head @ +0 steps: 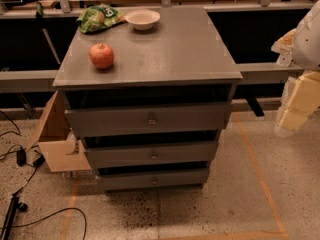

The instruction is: Move apple near paper bowl

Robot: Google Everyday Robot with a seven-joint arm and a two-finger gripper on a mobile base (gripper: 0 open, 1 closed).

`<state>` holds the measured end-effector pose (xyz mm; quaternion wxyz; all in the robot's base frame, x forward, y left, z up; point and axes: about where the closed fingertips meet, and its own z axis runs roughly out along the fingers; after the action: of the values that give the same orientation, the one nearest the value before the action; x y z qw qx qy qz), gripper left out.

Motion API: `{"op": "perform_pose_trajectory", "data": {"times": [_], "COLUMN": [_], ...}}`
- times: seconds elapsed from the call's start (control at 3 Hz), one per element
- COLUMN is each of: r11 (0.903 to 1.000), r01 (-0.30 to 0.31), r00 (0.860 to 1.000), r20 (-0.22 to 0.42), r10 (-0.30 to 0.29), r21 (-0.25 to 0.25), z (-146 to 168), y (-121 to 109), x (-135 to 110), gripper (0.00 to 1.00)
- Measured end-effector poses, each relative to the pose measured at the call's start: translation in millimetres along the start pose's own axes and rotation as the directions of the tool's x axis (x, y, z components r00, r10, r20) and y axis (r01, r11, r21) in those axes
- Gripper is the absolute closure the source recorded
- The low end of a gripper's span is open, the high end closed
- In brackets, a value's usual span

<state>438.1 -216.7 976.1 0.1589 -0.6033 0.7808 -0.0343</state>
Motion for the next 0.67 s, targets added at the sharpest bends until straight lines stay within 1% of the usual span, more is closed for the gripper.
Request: {"op": "perform_pose_trajectory", "data": {"times": [0.33, 0.67], "r11": [1.0000, 1.0000], "r01": [0.000, -0.005], "r00": [1.000, 0.997], "r20": [0.000, 0.081], "r10": [0.000, 0.004], "r21": [0.000, 0.007], "z": [0, 5], "y": [0, -8], "x": [0, -17], "gripper": [0.00, 0.00]}}
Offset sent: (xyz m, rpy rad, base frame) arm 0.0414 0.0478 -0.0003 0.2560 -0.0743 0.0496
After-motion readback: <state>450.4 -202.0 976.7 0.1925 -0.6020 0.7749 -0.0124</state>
